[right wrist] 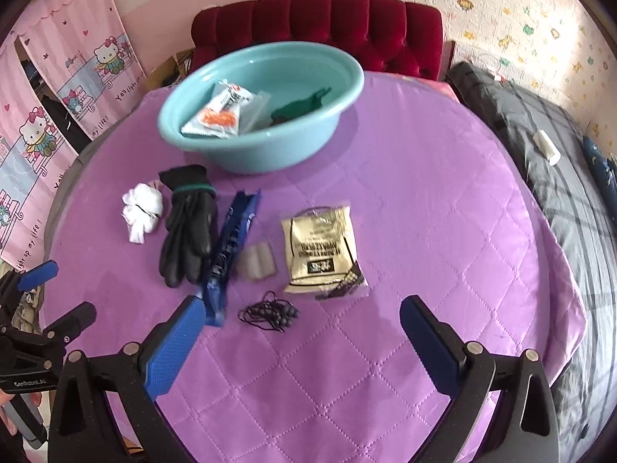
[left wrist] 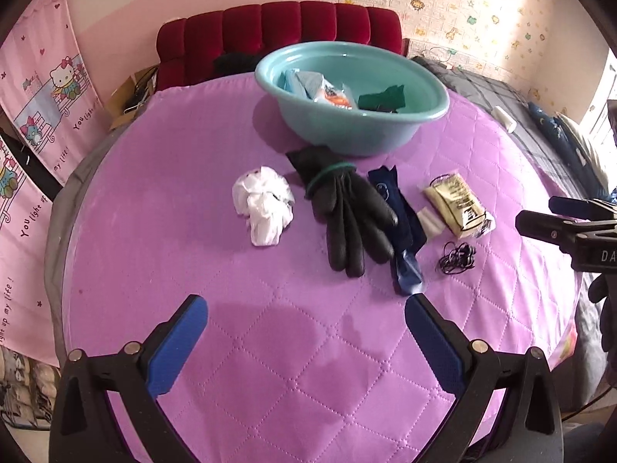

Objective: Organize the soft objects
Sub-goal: 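Move both open grippers back over the remaining items on the bed, then grasp the tan sealed packet with the right gripper while the left grasps the white plastic bag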

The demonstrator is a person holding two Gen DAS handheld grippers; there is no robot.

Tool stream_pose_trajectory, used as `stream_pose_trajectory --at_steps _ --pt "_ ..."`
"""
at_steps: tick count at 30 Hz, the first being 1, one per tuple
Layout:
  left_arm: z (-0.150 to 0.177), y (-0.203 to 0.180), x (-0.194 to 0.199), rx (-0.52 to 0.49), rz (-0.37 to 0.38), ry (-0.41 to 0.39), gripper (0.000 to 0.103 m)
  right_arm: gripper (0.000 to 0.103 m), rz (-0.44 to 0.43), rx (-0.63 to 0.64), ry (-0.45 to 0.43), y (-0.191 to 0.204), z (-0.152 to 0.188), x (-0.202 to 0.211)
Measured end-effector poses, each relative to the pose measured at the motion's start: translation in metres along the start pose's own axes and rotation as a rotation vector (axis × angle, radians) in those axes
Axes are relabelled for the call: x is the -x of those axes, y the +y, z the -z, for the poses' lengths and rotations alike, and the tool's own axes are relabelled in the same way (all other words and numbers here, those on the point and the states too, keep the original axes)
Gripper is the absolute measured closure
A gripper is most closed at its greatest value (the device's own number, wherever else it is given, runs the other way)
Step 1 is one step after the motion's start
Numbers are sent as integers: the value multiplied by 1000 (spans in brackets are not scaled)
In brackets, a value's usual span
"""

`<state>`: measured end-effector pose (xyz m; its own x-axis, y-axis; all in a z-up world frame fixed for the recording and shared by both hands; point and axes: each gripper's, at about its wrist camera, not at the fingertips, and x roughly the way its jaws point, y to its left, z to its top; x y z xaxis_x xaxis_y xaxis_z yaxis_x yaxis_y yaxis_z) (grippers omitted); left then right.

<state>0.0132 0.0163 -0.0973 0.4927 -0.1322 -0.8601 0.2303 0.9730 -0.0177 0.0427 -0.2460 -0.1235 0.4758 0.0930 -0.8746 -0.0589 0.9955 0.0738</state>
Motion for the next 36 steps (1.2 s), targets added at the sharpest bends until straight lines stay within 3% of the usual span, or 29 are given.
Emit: stream_pose_trajectory --at_steps 9,22,28,29,30,33,36 --pt "2 2 -6 39 -12 17 0 0 21 37 41 -9 -13 -25" --pt "-1 5 -27 85 -54 57 0 3 41 109 158 -17 -32 -103" --pt "-3 9 -33 85 -65 82 0 26 13 103 181 -19 -38 -118" --pt "-4 11 -34 89 -65 87 0 42 2 107 183 -18 -38 -119" --pt "-4 12 -35 90 -62 89 0 47 -2 109 183 -15 -39 -120" --pt "-7 15 -39 82 -58 102 0 59 4 121 172 -9 -40 -117" --pt "-11 18 -43 68 -52 109 0 64 -6 96 163 -10 -40 -111"
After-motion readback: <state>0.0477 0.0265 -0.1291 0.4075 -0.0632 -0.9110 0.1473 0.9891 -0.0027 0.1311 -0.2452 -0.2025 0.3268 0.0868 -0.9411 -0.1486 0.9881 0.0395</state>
